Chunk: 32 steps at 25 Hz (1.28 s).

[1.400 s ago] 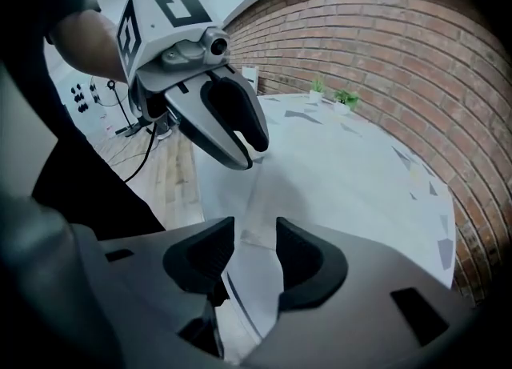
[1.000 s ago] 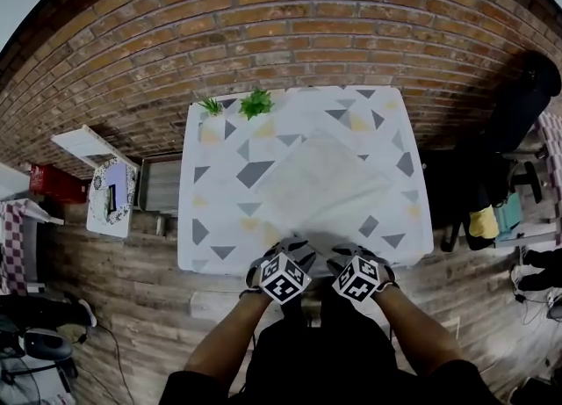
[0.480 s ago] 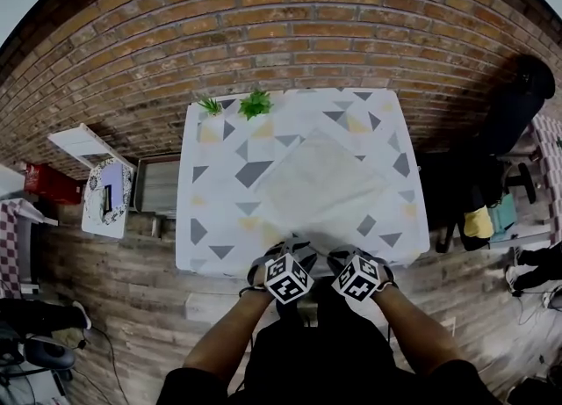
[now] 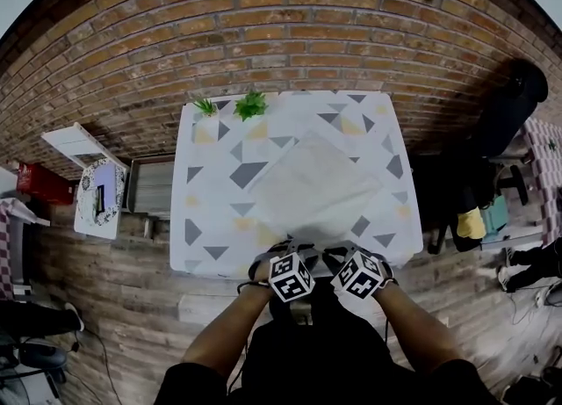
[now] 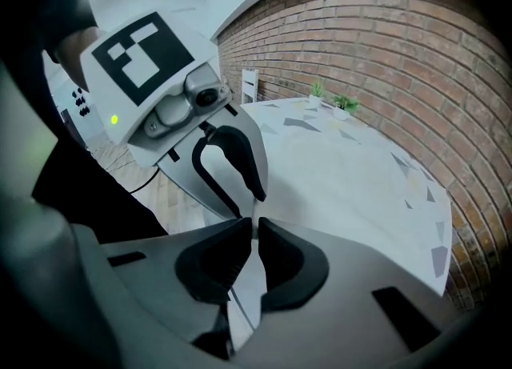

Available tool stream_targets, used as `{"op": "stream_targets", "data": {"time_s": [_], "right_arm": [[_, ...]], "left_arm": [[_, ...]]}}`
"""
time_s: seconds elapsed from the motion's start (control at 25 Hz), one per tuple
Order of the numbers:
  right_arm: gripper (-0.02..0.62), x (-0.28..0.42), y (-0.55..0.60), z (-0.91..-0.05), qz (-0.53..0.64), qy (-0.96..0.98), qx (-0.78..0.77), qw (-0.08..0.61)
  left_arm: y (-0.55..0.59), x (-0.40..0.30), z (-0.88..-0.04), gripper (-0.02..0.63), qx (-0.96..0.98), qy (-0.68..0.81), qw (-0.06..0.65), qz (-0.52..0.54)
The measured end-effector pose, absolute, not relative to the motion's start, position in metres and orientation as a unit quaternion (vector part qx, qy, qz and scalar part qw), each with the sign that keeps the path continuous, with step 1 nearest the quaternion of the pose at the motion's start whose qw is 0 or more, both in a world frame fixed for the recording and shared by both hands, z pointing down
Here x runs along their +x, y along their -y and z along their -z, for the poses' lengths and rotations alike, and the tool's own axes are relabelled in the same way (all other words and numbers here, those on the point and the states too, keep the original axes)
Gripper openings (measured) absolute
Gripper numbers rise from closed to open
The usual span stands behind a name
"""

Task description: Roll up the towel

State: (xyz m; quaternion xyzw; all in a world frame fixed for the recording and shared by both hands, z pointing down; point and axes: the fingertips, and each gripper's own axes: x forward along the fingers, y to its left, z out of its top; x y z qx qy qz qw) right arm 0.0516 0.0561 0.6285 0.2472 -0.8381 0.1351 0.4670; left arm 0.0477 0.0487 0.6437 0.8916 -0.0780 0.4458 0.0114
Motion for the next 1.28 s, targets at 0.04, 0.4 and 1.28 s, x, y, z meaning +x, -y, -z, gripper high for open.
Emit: {"op": "stream_targets", "data": {"time_s": [0.04,0.4,1.28], "right_arm": [[0.044,0.052,-0.055,-0.626,-0.134,0.84,0.247,0.465],[0.044,0.051,-0.05,-0.617,-0.124,0.847,0.241,0.456],[0.072,0.054,-0.048,-0.65,-0.134,0.842,0.208,0.48]], "left_arm": [[-0.05,0.049,-0.644,0.133,0.892,0.074,0.01,-0.446],[-0.046,0.05,-0.642,0.046,0.899,0.091,0.022,-0.429],[-0.053,0.03,-0.648,0.028,0.889,0.095,0.039,-0.447]]}}
